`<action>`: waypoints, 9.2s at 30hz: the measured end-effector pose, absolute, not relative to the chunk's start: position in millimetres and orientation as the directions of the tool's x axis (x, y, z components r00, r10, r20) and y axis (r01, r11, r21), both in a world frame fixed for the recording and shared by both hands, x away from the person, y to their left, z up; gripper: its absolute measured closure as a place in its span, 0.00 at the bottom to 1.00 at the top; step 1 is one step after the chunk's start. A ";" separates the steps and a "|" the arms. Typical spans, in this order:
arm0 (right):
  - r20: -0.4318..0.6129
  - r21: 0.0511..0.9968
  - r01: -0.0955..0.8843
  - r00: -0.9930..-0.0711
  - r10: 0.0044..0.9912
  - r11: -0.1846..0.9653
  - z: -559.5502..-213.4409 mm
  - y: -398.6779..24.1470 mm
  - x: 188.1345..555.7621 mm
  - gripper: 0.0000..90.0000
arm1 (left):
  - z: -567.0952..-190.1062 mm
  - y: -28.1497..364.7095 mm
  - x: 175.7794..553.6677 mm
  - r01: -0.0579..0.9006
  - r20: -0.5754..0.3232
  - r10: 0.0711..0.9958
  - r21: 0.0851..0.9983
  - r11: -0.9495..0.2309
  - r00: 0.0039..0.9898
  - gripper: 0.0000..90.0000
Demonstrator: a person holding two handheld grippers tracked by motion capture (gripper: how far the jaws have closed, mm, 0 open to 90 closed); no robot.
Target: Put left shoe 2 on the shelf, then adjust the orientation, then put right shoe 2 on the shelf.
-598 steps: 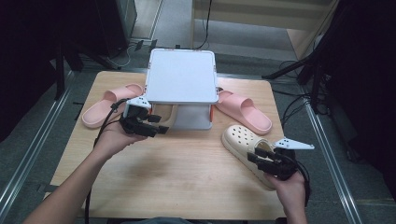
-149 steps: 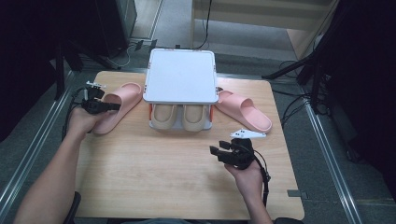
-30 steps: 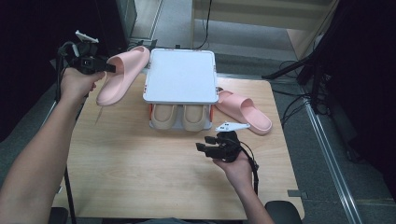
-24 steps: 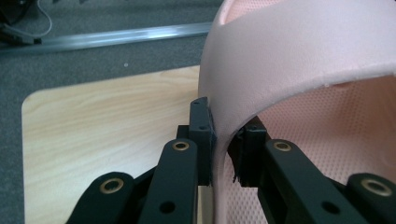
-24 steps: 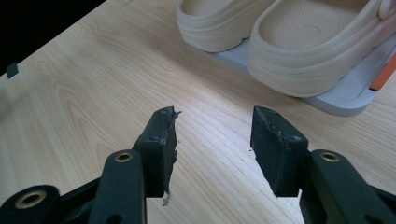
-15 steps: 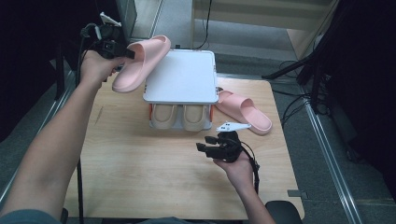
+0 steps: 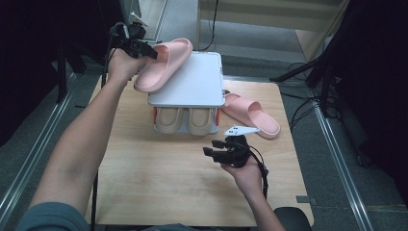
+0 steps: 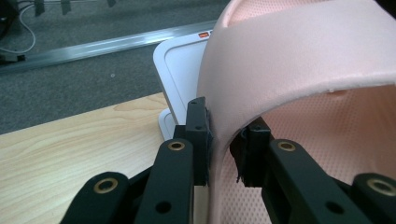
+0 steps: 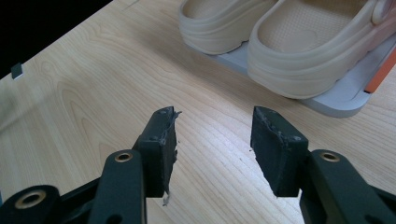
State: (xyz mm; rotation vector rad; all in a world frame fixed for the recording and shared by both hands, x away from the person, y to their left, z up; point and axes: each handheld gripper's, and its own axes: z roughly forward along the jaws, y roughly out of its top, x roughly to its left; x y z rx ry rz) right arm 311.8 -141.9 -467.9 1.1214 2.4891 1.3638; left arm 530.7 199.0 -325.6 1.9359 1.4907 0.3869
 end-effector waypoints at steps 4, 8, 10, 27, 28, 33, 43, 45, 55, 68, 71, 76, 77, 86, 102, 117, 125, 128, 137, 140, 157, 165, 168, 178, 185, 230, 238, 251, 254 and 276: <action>0.255 0.760 0.558 -0.728 0.637 0.334 -467.9 -142.2 311.9 0.56 | -329.9 191.8 531.9 0.767 -0.157 0.934 0.622 -0.158 0.320 0.81; 0.254 0.759 0.557 -0.729 0.635 0.337 -468.5 -141.5 312.3 0.56 | -329.4 187.4 528.6 0.778 -0.156 0.930 0.603 -0.178 0.334 0.74; 0.253 0.757 0.557 -0.732 0.633 0.341 -468.8 -140.8 312.3 0.56 | -328.5 186.3 526.6 0.784 -0.157 0.929 0.594 -0.182 0.335 0.73; 0.247 0.754 0.556 -0.733 0.634 0.349 -470.0 -138.3 312.7 0.56 | -328.7 191.9 510.4 0.791 -0.242 0.900 0.590 -0.160 0.362 0.64; 0.248 0.753 0.558 -0.731 0.635 0.348 -469.9 -138.5 312.7 0.56 | -328.9 192.1 509.8 0.790 -0.244 0.899 0.592 -0.159 0.364 0.64; 0.248 0.754 0.557 -0.732 0.635 0.347 -470.1 -138.7 313.3 0.56 | -330.1 191.0 507.8 0.781 -0.244 0.896 0.605 -0.158 0.370 0.62; 0.255 0.763 0.556 -0.727 0.638 0.328 -468.2 -143.8 314.8 0.56 | -325.4 194.5 500.9 0.748 -0.243 0.876 0.640 -0.177 0.416 0.52; 0.247 0.765 0.554 -0.723 0.646 0.328 -466.7 -146.2 315.5 0.56 | -321.5 196.3 497.1 0.738 -0.241 0.874 0.651 -0.177 0.422 0.50; 0.235 0.774 0.559 -0.690 0.685 0.297 -461.7 -169.5 326.1 0.57 | -308.2 217.9 473.5 0.715 -0.238 0.860 0.673 -0.189 0.451 0.46; 0.181 0.776 0.560 -0.638 0.748 0.290 -458.2 -198.9 348.2 0.61 | -332.8 246.8 437.3 0.685 -0.211 0.856 0.699 -0.205 0.471 0.43; 0.190 0.779 0.562 -0.636 0.748 0.279 -459.9 -203.8 354.5 0.64 | -345.9 251.5 431.8 0.693 -0.219 0.856 0.693 -0.201 0.468 0.42; 0.211 0.769 0.589 -0.600 0.772 0.247 -462.3 -212.6 367.6 0.71 | -364.7 255.8 419.6 0.687 -0.225 0.850 0.699 -0.200 0.476 0.43; 0.206 0.769 0.590 -0.594 0.778 0.247 -462.7 -214.8 370.4 0.76 | -368.2 256.4 417.1 0.686 -0.228 0.848 0.700 -0.199 0.478 0.43; 0.239 0.770 0.608 -0.556 0.796 0.194 -463.2 -233.0 393.9 0.94 | -390.6 257.8 397.6 0.686 -0.232 0.842 0.697 -0.206 0.488 0.43; 0.220 0.746 0.647 -0.462 0.859 0.157 -480.8 -263.8 436.6 1.00 | -433.9 258.9 365.7 0.696 -0.223 0.836 0.678 -0.237 0.502 0.42; 0.215 0.678 0.717 -0.404 0.889 0.162 -502.6 -268.1 465.8 0.99 | -459.3 262.3 323.4 0.680 -0.212 0.847 0.701 -0.216 0.488 0.42; 0.220 0.662 0.734 -0.388 0.895 0.155 -506.8 -268.8 468.5 0.98 | -470.1 264.2 309.3 0.668 -0.193 0.853 0.712 -0.218 0.484 0.42; 0.220 0.662 0.734 -0.385 0.896 0.153 -506.9 -268.6 468.2 0.98 | -472.9 265.7 310.1 0.672 -0.196 0.857 0.710 -0.211 0.476 0.42; 0.209 0.658 0.732 -0.403 0.891 0.177 -505.9 -262.2 465.5 0.98 | -475.8 269.0 312.7 0.672 -0.198 0.858 0.710 -0.207 0.474 0.42; 0.204 0.653 0.732 -0.420 0.884 0.197 -505.2 -255.8 463.5 0.97 | -476.1 269.2 313.7 0.671 -0.198 0.857 0.711 -0.208 0.476 0.42; 0.253 0.637 0.752 -0.413 0.875 0.170 -505.7 -222.8 459.4 0.99 | -478.8 266.9 319.4 0.678 -0.195 0.853 0.700 -0.225 0.483 0.42; 0.252 0.684 0.713 -0.431 0.866 0.156 -493.6 -225.4 457.3 0.94 | -478.9 267.8 321.9 0.678 -0.211 0.848 0.703 -0.214 0.486 0.42; 0.253 0.706 0.695 -0.427 0.868 0.136 -483.9 -230.7 452.0 0.93 | -478.8 267.3 322.9 0.678 -0.216 0.848 0.706 -0.207 0.484 0.42; 0.224 0.738 0.662 -0.426 0.876 0.133 -471.7 -245.1 438.7 0.87 | -479.4 263.5 331.0 0.677 -0.216 0.838 0.701 -0.224 0.501 0.42; 0.196 0.750 0.650 -0.394 0.898 0.122 -469.6 -259.9 430.1 0.75 | -482.0 261.1 338.4 0.688 -0.222 0.838 0.690 -0.225 0.498 0.43; 0.246 0.667 0.745 -0.253 0.936 0.026 -517.9 -265.4 468.0 0.68 | -486.2 274.5 316.8 0.686 -0.193 0.870 0.699 -0.202 0.453 0.43; 0.227 0.664 0.747 -0.236 0.945 0.027 -515.6 -263.8 471.5 0.76 | -486.4 275.6 311.7 0.686 -0.190 0.872 0.699 -0.202 0.451 0.43; 0.224 0.656 0.755 -0.198 0.954 0.002 -509.6 -268.1 470.6 0.91 | -489.3 271.9 311.1 0.694 -0.193 0.863 0.685 -0.221 0.466 0.43; 0.222 0.658 0.753 -0.202 0.954 0.007 -507.2 -268.1 469.9 0.91 | -489.0 270.1 310.4 0.693 -0.197 0.862 0.687 -0.219 0.468 0.43; 0.158 0.690 0.720 -0.257 0.954 0.080 -459.1 -261.3 461.1 0.92 | -490.3 271.2 310.5 0.700 -0.217 0.855 0.682 -0.213 0.471 0.43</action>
